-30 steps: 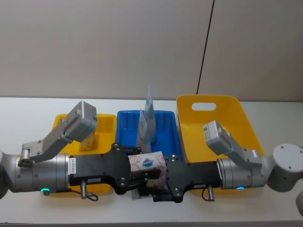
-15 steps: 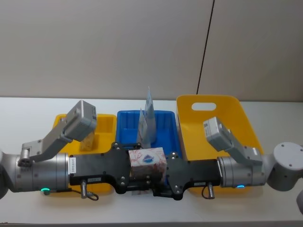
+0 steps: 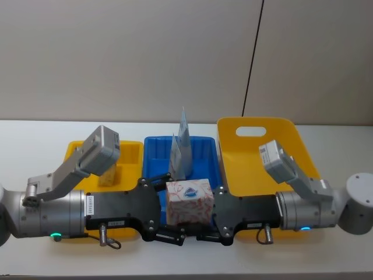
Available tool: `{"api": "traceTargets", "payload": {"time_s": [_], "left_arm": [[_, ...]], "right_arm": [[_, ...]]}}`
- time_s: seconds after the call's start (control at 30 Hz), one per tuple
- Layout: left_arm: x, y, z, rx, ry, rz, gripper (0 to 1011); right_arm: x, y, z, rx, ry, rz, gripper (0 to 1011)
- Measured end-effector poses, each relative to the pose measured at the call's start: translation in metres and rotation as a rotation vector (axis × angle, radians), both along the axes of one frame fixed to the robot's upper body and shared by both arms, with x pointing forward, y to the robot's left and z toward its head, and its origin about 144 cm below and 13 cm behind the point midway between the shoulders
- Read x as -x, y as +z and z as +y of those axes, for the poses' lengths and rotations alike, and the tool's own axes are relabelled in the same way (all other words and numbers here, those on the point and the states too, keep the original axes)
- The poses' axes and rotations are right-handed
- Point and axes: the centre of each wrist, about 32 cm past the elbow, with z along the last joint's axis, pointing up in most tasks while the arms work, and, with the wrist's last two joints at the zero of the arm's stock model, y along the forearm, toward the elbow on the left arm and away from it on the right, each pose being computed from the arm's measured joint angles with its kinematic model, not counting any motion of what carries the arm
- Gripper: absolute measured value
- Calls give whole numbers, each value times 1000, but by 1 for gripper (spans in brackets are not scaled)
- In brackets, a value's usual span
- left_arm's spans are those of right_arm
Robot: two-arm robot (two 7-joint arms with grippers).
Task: Bimanual collaborative sorting of washing and personal care products
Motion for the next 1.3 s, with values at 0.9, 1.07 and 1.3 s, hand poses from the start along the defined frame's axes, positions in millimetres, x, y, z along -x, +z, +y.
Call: {"api": "traceTargets", "payload": {"time_s": [0.9, 1.07, 1.3], "left_arm": [[0, 0, 0, 1, 1, -1, 1001], [0, 0, 0, 1, 2, -1, 1001], [0, 0, 0, 1, 1, -1, 1001]], "right_arm": [[17, 7, -47, 21, -66, 28, 370], [23, 8, -61, 21, -105, 30, 370], [32, 10, -81, 18, -178, 30, 370]]}}
